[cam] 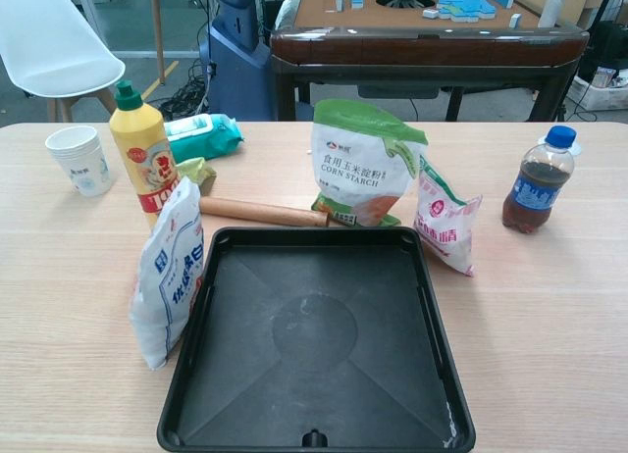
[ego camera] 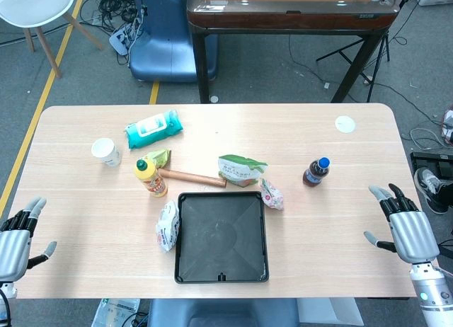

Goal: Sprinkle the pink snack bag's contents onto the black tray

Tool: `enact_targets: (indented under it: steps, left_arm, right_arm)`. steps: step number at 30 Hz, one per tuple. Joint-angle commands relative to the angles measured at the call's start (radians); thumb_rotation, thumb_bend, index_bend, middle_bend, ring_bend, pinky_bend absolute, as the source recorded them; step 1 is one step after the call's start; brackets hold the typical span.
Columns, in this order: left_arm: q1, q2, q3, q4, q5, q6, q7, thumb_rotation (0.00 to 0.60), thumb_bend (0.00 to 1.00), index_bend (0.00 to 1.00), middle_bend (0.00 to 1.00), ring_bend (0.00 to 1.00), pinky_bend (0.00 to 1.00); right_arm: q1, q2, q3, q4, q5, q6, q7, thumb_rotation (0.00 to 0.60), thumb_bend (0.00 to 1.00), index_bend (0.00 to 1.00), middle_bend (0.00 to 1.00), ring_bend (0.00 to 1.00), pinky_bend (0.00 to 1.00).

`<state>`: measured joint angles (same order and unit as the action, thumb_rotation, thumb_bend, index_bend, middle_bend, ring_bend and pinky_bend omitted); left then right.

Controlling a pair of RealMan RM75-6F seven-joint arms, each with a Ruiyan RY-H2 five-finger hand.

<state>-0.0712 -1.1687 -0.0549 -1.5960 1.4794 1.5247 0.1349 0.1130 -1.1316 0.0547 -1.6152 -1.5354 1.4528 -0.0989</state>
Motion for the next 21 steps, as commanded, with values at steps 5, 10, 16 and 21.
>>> enact_targets:
  steps: [5,10,16,21]
  left_arm:
    - [-0.001,0.001,0.001,-0.003,0.004,0.000,0.002,0.600,0.23,0.08,0.10,0.16,0.23]
    - [0.001,0.002,0.002,-0.004,0.002,0.001,0.002,0.600,0.23,0.08,0.10,0.16,0.23]
    - [0.001,-0.001,0.004,0.000,0.002,-0.002,0.000,0.600,0.23,0.08,0.10,0.16,0.23]
    - [0.003,-0.007,0.007,0.007,0.001,-0.004,-0.006,0.600,0.23,0.08,0.10,0.16,0.23]
  right_arm:
    - [0.006,0.007,-0.006,-0.004,-0.006,-0.013,0.019,0.600,0.11,0.12,0.21,0.08,0.26]
    - [0.022,0.023,-0.012,-0.015,-0.020,-0.038,0.044,0.600,0.11,0.12,0.21,0.08,0.26]
    - [0.072,0.048,-0.007,-0.040,-0.034,-0.104,0.060,0.600,0.11,0.12,0.21,0.08,0.26]
    - [0.153,0.054,0.014,-0.037,0.005,-0.235,0.102,0.600,0.11,0.12,0.23,0.09,0.26]
